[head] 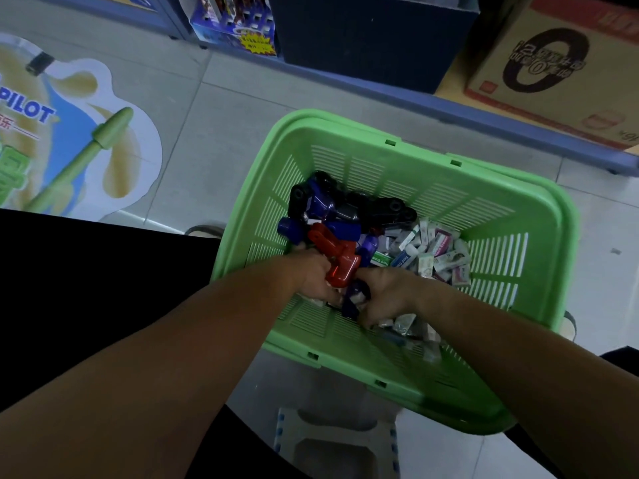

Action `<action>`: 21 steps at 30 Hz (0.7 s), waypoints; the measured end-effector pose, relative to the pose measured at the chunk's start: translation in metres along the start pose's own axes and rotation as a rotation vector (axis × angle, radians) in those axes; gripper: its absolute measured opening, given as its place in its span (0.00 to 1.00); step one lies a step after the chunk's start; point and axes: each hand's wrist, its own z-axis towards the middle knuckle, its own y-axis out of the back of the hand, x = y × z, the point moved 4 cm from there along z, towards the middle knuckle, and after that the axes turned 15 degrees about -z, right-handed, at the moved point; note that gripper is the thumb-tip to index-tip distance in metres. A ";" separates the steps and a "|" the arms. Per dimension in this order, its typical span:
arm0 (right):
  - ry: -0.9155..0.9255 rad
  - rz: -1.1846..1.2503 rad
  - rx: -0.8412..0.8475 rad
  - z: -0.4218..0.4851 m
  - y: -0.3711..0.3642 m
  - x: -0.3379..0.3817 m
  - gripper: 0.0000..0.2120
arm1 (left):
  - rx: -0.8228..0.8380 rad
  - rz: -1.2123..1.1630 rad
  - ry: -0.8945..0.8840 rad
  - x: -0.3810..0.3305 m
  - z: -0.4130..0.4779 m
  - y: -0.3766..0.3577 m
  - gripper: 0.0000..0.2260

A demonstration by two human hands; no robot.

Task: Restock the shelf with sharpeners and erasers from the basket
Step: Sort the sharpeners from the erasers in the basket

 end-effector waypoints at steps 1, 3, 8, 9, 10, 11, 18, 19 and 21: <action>-0.007 0.025 0.011 -0.001 -0.001 -0.002 0.40 | 0.007 0.014 0.010 0.000 0.001 -0.001 0.32; -0.015 0.086 0.034 -0.002 0.001 -0.005 0.41 | 0.036 -0.012 0.023 0.000 0.002 -0.001 0.32; -0.016 0.132 0.068 -0.008 0.003 -0.009 0.39 | 0.111 -0.099 0.024 -0.007 0.001 -0.011 0.26; -0.019 0.125 0.073 -0.009 0.003 -0.010 0.38 | 0.118 -0.083 0.025 -0.010 0.000 -0.012 0.27; -0.021 0.113 0.071 -0.010 0.002 -0.010 0.39 | 0.126 -0.077 0.024 -0.010 0.000 -0.013 0.26; -0.023 0.107 0.066 -0.010 0.002 -0.010 0.39 | 0.135 -0.081 0.028 -0.011 0.000 -0.012 0.27; -0.025 0.236 0.110 -0.010 0.002 -0.013 0.38 | 0.175 -0.115 0.043 -0.011 0.004 -0.011 0.24; -0.030 0.235 0.116 -0.009 0.001 -0.014 0.37 | 0.185 -0.103 0.048 -0.014 0.004 -0.012 0.21; -0.040 0.235 0.135 -0.008 -0.001 -0.016 0.36 | 0.211 -0.053 0.049 -0.021 0.005 -0.016 0.17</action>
